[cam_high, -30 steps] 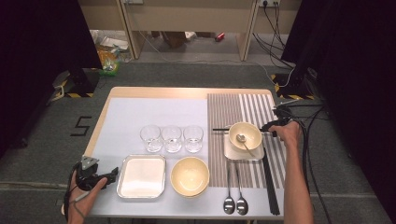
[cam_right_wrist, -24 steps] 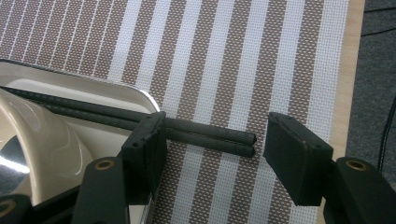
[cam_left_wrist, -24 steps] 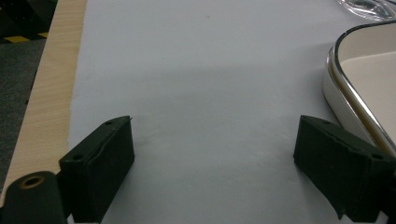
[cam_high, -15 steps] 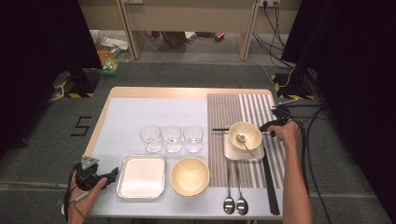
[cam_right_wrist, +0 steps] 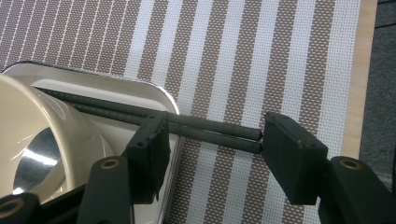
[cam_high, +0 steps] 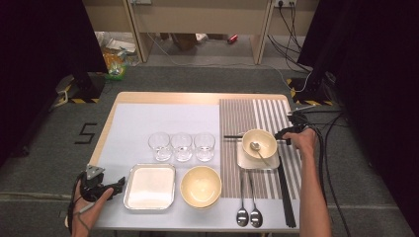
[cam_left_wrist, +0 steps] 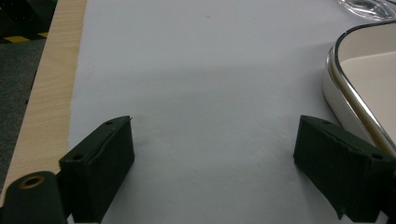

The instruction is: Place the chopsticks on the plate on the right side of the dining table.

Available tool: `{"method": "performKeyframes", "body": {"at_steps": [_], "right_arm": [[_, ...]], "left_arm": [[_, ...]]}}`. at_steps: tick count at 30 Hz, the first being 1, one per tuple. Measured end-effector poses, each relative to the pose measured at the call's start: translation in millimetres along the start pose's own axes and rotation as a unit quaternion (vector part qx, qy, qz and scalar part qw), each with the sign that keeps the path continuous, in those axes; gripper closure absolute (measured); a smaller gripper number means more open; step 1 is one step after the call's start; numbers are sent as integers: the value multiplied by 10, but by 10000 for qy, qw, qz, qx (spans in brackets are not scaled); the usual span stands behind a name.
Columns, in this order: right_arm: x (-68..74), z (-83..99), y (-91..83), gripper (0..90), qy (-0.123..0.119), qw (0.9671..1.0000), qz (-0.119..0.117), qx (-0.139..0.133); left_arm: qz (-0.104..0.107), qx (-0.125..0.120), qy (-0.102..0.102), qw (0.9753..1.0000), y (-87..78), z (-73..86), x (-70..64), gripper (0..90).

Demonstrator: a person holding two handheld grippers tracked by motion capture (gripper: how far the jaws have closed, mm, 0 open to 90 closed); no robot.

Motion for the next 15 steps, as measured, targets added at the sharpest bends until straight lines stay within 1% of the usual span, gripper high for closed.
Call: {"method": "performKeyframes", "body": {"at_steps": [6, 11, 15], "right_arm": [[1, 7, -2, 418, 1, 10000, -3, 27], [-10, -19, -55, 412, 58, 9999, 1, -104], [-23, -69, -152, 409, -25, 9996, 28, -275]], "left_arm": [[-1, 1, -1, 10000, 0, 0, 0, 111], [-2, 3, 0, 10000, -1, 1, 0, 111], [5, 7, 1, 10000, -1, 1, 0, 111]]}}
Point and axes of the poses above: each handheld gripper's, and its own axes: y roughly forward along the jaws, z roughly out of its underside, x roughly to its left, the point moved 8 cm from there along y, roughly forward along the jaws, and after that the axes turned 6 degrees about y, right-handed, at the moved point
